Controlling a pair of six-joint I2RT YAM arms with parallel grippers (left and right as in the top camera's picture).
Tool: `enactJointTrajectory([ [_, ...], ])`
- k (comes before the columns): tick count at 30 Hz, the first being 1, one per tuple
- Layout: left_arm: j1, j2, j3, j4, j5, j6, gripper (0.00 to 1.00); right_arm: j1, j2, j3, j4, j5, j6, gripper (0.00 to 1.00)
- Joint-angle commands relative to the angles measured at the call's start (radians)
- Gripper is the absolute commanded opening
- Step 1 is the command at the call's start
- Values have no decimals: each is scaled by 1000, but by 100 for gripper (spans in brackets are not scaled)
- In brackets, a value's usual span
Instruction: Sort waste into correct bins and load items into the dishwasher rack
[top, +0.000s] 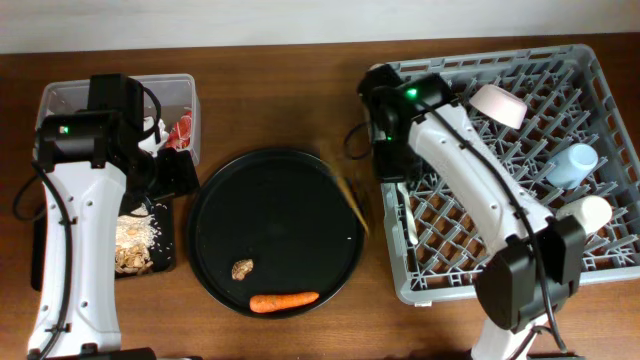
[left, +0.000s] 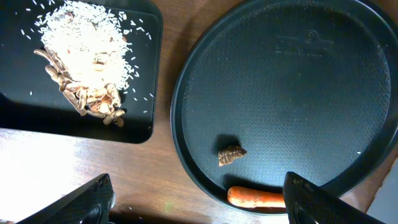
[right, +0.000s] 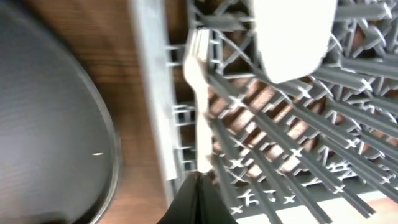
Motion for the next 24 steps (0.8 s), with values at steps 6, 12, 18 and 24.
enactJointTrajectory([
  [6,3,-3,-3,-1,-7,-10,87,-45,5,-89,38,24,-47,4],
  [12,3,-3,-3,-1,-7,-10,87,-38,3,-74,43,-3,-44,5],
  [18,3,-3,-3,-1,-7,-10,87,96,-45,13,48,-256,-452,56],
  [24,3,-3,-3,-1,-7,-10,87,243,-24,-32,69,-286,-710,75],
])
